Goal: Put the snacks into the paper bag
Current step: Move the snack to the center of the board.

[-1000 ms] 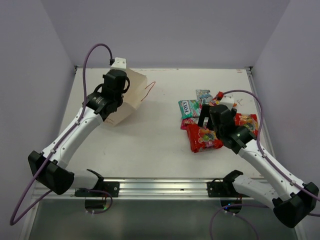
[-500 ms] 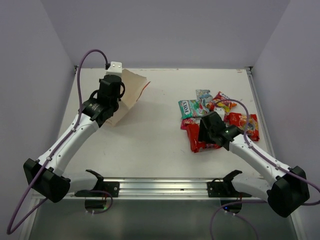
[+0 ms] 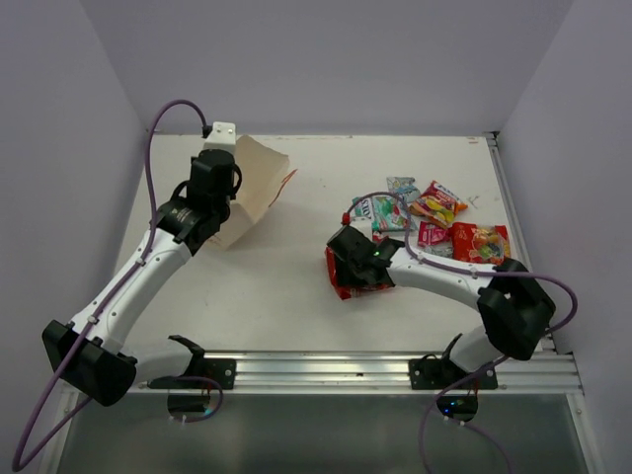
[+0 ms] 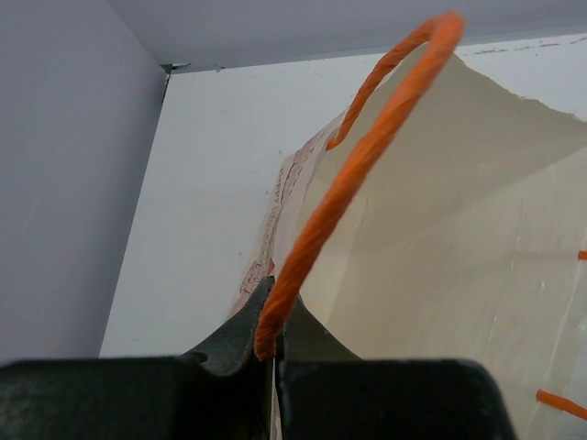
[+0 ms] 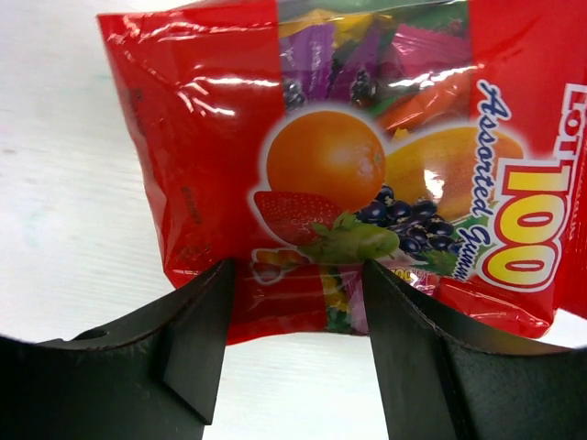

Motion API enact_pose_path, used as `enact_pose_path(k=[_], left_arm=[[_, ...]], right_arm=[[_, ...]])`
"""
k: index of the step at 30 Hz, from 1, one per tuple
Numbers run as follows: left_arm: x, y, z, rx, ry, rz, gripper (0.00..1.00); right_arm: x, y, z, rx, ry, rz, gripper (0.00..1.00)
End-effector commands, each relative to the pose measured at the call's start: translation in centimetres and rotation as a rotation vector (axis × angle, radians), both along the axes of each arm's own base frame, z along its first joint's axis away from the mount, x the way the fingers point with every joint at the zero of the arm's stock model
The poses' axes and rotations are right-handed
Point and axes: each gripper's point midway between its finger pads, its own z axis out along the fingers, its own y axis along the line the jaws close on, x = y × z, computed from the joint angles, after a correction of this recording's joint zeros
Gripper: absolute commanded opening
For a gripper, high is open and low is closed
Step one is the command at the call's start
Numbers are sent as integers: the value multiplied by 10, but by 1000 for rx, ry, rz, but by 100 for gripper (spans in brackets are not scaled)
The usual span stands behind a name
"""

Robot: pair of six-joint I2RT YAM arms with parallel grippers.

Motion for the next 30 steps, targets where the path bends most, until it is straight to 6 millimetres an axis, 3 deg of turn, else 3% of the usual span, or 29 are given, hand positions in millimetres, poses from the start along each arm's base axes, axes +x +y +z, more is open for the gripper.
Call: enact_pose_path(k=[1, 3, 7, 12, 16, 23, 30], left_arm=[[3, 3, 14, -40, -69, 19, 0], [3, 5, 14, -41, -73, 23, 0], [2, 6, 15, -38, -80, 27, 0], [1, 9, 17, -37, -88, 35, 0], [0, 8, 19, -44, -91, 26, 0], [1, 8, 18, -45, -89, 23, 0], [2, 8, 17, -45, -87, 25, 0]], right_arm=[[16, 63, 11, 147, -41, 24, 61], [19, 76, 7, 154, -31, 38, 61], [30, 106, 28, 241, -57, 56, 63], [32, 111, 60, 276, -94, 105, 70], [38, 86, 84, 251, -114, 134, 77], [52, 28, 99, 277, -111, 100, 98], [66, -9, 94, 347, -60, 61, 99]])
